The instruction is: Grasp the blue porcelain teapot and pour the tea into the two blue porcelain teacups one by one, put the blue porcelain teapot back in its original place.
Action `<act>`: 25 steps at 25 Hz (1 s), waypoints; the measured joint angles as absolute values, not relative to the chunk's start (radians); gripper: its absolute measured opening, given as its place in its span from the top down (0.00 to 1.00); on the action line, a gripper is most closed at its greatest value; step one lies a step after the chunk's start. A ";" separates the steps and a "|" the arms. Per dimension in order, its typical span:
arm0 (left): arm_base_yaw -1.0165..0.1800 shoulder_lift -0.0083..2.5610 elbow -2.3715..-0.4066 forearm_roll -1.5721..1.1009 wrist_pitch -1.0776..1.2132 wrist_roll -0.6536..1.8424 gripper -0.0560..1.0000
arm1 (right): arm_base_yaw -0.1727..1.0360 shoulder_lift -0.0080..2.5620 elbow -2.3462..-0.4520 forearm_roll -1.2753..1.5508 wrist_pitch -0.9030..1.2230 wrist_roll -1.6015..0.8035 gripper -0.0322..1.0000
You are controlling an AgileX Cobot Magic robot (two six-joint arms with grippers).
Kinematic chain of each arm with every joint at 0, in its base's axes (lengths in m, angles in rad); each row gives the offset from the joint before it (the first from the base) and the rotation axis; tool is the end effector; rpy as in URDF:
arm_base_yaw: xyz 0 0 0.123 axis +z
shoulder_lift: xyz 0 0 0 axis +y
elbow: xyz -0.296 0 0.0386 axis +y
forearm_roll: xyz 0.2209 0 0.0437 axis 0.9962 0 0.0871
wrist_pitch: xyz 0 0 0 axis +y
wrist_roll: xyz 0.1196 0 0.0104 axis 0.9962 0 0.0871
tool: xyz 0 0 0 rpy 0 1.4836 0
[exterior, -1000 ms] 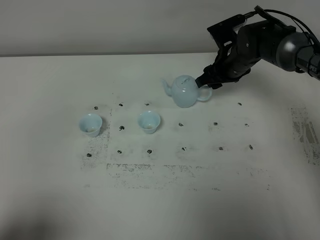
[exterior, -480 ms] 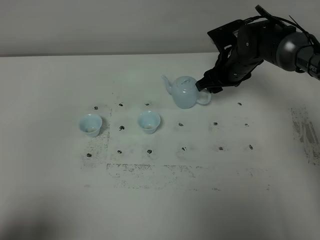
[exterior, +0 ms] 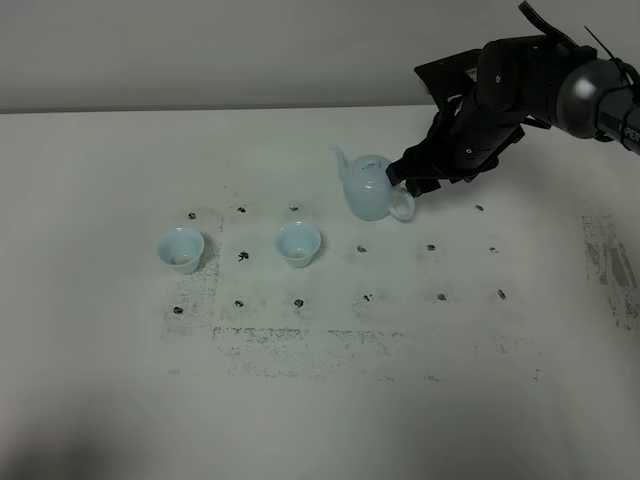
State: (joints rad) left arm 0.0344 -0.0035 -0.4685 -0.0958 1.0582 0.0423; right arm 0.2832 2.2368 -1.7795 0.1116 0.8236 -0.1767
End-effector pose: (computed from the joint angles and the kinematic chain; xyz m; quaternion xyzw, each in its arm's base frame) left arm -0.0138 -0.0105 0.2428 0.0045 0.8588 -0.0283 0.5115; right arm 0.4534 0.1422 0.1624 -0.1948 0.9617 0.0572 0.1844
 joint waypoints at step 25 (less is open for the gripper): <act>0.034 -0.004 -0.469 -0.096 1.058 0.042 0.32 | 0.283 2.237 -1.779 0.260 0.904 -0.243 0.47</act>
State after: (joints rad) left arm 0.0344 -0.0035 -0.4685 -0.0958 1.0582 0.0423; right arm 0.2832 2.2368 -1.7795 0.2597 0.9045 -0.2428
